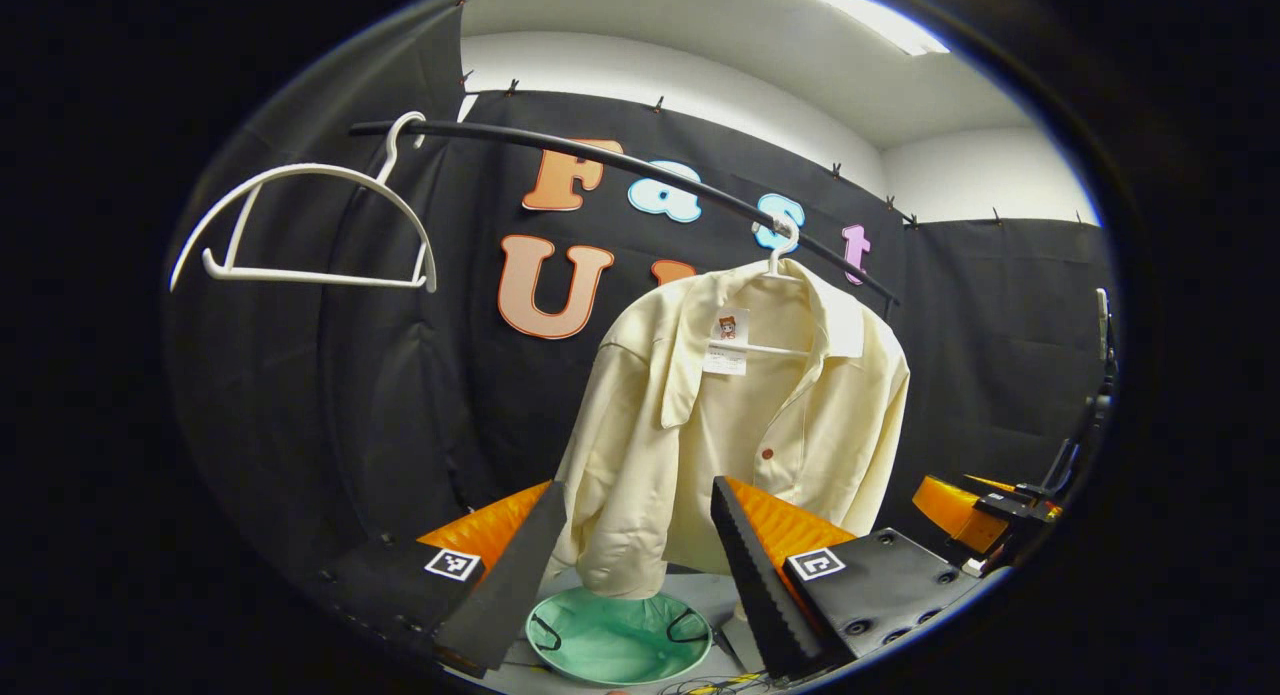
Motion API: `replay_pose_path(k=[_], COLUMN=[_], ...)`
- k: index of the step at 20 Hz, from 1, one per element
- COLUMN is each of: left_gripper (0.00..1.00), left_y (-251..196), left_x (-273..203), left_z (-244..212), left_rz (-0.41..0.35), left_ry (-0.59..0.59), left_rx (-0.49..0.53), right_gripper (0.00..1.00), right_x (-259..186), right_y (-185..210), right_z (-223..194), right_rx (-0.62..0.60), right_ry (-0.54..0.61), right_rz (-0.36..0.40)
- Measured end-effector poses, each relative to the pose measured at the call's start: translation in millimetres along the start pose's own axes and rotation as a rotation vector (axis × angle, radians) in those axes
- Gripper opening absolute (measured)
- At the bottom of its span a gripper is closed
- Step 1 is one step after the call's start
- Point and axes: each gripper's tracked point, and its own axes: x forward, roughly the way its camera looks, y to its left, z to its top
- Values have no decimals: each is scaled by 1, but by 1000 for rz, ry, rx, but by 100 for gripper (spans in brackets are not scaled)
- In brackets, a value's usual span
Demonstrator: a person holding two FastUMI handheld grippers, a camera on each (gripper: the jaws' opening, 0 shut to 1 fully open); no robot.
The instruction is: Grasp the clothes on the hanger with both hands and then place them into the laundry hamper below.
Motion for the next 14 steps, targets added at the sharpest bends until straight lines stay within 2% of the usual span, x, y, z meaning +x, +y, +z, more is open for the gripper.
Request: replay_pose_path(k=[1, 2, 3, 7, 9, 10, 14], left_gripper=[100, 96, 100, 100, 100, 96, 96], left_y=[2, 4, 6, 12, 15, 16, 24], left_x=[1, 1, 2, 5, 7, 10, 17], left_z=[1, 1, 1, 0, -1, -2, -5], left_rz=[2, 4, 5, 11, 14, 16, 27], left_ry=[-1, -2, -2, -1, 2, 5, 13], left_rx=[-1, -1, -2, -3, -9, -11, -21], right_gripper=[94, 94, 94, 94, 94, 94, 94], right_x=[1, 1, 2, 8, 16, 20, 49], right_y=[2, 4, 6, 20, 31, 38, 63], right_z=[0, -1, -1, -1, 0, 1, 7], right_rx=[0, 0, 0, -5, -11, -13, -15], right_ry=[-1, -1, 0, 2, 4, 5, 11], right_rz=[0, 0, 0, 16, 34, 45, 81])
